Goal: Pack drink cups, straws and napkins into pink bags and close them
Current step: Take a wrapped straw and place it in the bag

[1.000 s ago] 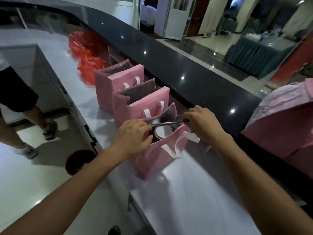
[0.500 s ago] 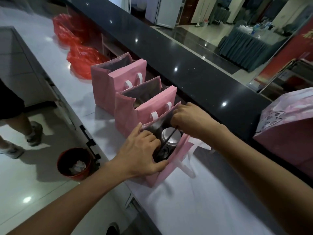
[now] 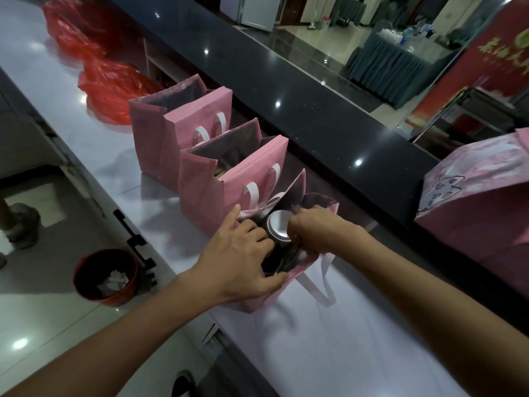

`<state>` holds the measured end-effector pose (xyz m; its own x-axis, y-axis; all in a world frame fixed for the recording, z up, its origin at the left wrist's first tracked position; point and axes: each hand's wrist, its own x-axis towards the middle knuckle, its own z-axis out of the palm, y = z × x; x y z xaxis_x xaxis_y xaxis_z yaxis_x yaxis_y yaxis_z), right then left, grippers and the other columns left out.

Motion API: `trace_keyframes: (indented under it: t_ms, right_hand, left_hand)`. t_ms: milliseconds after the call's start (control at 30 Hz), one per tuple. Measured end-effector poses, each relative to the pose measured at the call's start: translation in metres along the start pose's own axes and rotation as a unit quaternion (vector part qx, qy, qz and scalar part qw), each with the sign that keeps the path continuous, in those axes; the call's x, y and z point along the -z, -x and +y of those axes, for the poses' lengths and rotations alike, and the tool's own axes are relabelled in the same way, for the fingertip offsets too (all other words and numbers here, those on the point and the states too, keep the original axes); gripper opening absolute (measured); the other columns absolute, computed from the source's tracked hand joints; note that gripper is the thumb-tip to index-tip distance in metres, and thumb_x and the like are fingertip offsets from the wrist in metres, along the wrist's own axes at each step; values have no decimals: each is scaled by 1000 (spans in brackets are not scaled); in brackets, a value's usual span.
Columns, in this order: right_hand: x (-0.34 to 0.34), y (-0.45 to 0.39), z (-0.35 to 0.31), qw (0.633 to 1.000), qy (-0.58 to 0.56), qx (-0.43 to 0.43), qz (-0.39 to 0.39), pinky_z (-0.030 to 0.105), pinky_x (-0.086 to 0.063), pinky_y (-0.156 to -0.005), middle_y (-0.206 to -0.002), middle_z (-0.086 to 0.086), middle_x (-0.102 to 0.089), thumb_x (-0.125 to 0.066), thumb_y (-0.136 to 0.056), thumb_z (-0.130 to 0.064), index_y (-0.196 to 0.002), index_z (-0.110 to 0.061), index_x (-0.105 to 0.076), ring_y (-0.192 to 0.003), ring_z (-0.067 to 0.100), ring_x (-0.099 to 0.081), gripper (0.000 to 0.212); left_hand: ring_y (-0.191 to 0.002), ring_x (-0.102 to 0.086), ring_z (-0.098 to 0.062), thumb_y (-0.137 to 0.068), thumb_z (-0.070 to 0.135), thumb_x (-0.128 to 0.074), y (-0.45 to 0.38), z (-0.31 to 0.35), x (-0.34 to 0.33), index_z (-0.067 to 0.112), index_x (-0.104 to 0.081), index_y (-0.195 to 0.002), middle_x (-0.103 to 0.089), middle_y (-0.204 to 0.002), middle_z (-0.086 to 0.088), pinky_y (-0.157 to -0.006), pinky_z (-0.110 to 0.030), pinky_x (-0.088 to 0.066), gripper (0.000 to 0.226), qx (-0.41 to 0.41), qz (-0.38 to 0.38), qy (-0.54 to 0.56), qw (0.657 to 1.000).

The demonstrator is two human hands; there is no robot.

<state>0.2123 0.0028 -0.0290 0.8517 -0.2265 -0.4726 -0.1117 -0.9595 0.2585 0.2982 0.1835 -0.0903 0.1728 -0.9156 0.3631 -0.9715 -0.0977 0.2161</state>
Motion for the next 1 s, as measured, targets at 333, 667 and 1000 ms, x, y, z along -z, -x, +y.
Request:
trace_keyframes:
  t_ms: [333,667,1000]
  right_hand:
    - [-32,14,-1,999,1,-52,15,33,-39,-70,-91,3,-63,-61,-94,-22,-104,-17,-69,-86,24,-62,14]
    - [-36,145,12,935,-175,-168,257,43,-53,-85,-120,-7,-69,-62,-96,-30,-115,-25,-71,-107,21,-62,22]
    - [-170,371,-60,829,-323,-381,252,44,-50,-97,-128,1,-66,-60,-98,-29,-124,-20,-66,-118,25,-60,28]
  left_hand:
    - [-98,-64,-18,-84,55,-48,-12,10,-1,23,-72,-92,-72,-92,6,-120,-49,-22,41,-3,28,50,998]
    - [-102,-65,-23,-89,42,-52,-24,61,19,22,-71,-116,-72,-112,3,-90,-41,-49,38,-29,11,86,996]
    - [-129,-53,-20,-104,33,-49,19,259,-8,26,-57,-138,-60,-140,5,-106,-40,-41,36,-162,-95,106,977]
